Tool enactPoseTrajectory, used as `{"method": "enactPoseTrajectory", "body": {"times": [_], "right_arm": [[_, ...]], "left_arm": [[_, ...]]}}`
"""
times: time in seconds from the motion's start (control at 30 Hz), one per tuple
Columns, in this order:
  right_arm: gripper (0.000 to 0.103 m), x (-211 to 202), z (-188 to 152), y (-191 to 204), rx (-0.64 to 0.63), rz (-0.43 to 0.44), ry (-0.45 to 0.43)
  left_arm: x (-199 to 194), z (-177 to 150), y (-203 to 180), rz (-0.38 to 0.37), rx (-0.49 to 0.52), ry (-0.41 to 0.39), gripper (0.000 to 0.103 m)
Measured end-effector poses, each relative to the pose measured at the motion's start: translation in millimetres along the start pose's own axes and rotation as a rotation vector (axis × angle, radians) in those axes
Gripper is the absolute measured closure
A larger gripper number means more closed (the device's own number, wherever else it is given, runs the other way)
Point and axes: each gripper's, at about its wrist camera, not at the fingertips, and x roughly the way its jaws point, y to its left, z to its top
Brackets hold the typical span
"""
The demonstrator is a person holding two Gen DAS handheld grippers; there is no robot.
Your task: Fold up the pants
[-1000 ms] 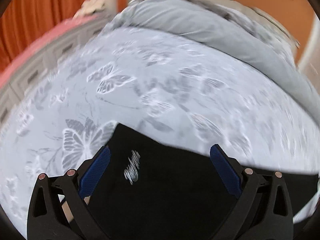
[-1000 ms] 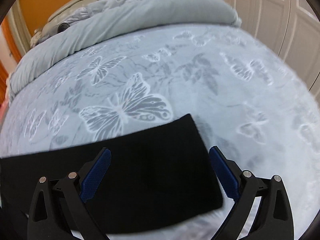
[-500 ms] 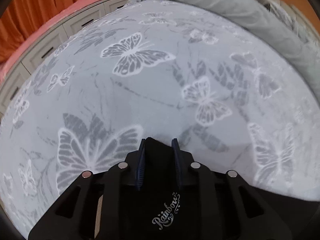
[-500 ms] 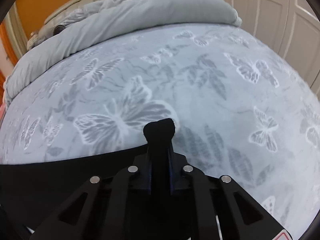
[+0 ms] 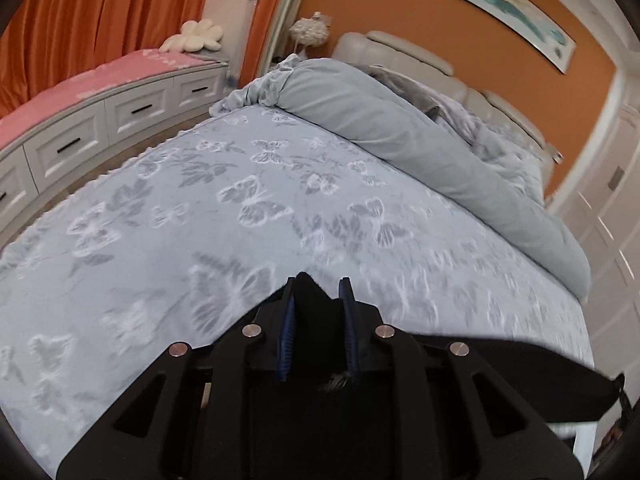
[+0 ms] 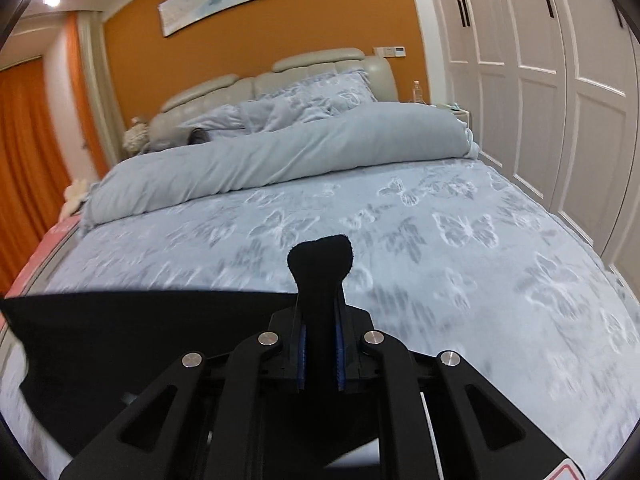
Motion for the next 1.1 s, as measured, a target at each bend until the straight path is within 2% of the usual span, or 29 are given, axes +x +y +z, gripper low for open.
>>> {"method": "enactPoseTrajectory", "body": {"times": [0.1, 0.2, 0.27, 0.33, 0.37, 0.4, 0.47, 0.57, 0.6, 0.73, 0.77, 0.8, 0.83, 0.87, 0.9, 0.97, 1.0, 1.1], "right_arm": [[0.094, -22, -42, -13, -0.023, -0.017, 0.08], [0.091, -18, -100, -30, -0.008, -0.055, 0.221], [0.085, -12, -133, -39, 0.006, -0.104, 0.301], [0.069, -22, -150, -46, 0.042, -0.138, 0.297], [0.065, -32, -153, -50, 0.073, -0.153, 0.279], [0.058, -44, -154, -52, 0.115, -0.157, 0.256], [0.053, -66, -153, -49, 0.178, -0.135, 0.214], [0.04, -94, -146, -27, 0.23, -0.035, 0.167], [0.035, -100, -144, -15, 0.251, 0.01, 0.146], [0.035, -99, -146, 24, 0.302, 0.138, 0.141], [0.035, -95, -148, 32, 0.326, 0.16, 0.148], [0.035, -88, -149, 42, 0.356, 0.172, 0.163], [0.035, -83, -151, 47, 0.378, 0.176, 0.172], [0.035, -79, -154, 51, 0.402, 0.181, 0.179], [0.035, -75, -157, 55, 0.426, 0.182, 0.184], [0.035, -69, -164, 60, 0.449, 0.172, 0.185], [0.035, -66, -167, 65, 0.441, 0.145, 0.191], [0.035, -61, -170, 70, 0.401, 0.1, 0.2]], "left_arm": [[-33, -42, 31, -0.001, -0.002, 0.035, 0.084], [-35, -90, 53, 0.083, 0.043, 0.079, 0.08], [-27, -116, 63, 0.106, 0.047, 0.127, 0.076], [-27, -140, 79, 0.106, -0.022, 0.161, 0.075], [-31, -147, 84, 0.083, -0.063, 0.156, 0.072], [-35, -151, 88, 0.055, -0.098, 0.154, 0.068], [-47, -157, 93, 0.002, -0.169, 0.143, 0.038], [-54, -158, 90, -0.016, -0.228, 0.138, 0.017], [-47, -158, 86, -0.023, -0.271, 0.162, 0.015], [-11, -164, 78, -0.034, -0.395, 0.281, 0.016], [-2, -165, 74, -0.025, -0.397, 0.306, 0.017], [11, -168, 68, -0.008, -0.406, 0.339, 0.017], [18, -171, 69, -0.009, -0.424, 0.351, 0.023], [26, -175, 69, -0.017, -0.456, 0.369, 0.036], [35, -183, 72, -0.048, -0.508, 0.395, 0.045], [45, -192, 77, -0.084, -0.544, 0.419, 0.094], [47, -195, 82, -0.087, -0.545, 0.417, 0.097], [42, -193, 93, -0.175, -0.584, 0.411, 0.1]]}}
